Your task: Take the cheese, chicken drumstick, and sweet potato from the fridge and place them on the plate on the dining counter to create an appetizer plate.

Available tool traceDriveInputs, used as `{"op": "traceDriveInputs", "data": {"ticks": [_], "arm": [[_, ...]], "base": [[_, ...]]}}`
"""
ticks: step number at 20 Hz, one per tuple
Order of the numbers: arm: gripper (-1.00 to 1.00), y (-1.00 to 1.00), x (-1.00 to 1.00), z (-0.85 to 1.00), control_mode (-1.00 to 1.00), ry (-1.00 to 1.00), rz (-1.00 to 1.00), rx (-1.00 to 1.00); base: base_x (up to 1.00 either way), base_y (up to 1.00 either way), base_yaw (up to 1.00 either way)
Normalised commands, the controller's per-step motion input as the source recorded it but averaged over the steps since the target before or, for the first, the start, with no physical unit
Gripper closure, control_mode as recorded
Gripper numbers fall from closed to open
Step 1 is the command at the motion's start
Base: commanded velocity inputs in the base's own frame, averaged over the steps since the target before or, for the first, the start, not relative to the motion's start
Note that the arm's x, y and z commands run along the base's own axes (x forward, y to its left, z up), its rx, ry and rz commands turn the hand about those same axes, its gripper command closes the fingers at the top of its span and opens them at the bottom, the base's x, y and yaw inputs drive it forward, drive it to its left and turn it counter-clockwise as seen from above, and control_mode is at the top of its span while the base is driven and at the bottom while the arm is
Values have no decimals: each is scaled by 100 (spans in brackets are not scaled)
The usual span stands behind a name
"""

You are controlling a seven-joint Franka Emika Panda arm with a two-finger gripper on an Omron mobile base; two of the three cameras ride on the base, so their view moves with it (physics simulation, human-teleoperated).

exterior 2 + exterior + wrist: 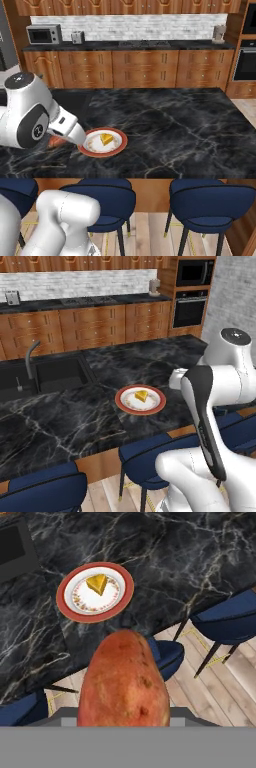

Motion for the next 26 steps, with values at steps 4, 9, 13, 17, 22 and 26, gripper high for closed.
{"op": "traceDriveInputs", "data": {"ticks": [4,9,13,17,22,26], "arm": [[100,27,51,-8,-100,1,0,0],[100,44,28,-21,-100,0,0,0],[100,53,51,-35,-100,2,0,0],[100,33,74,-36,-100,2,0,0],[100,8,69,-35,-100,5,-1,0],[100,0,57,-30,-100,5,-3,0]], "base": [[0,0,0],[0,0,0],[0,0,0],[0,0,0],[0,0,0],[0,0,0]]}}
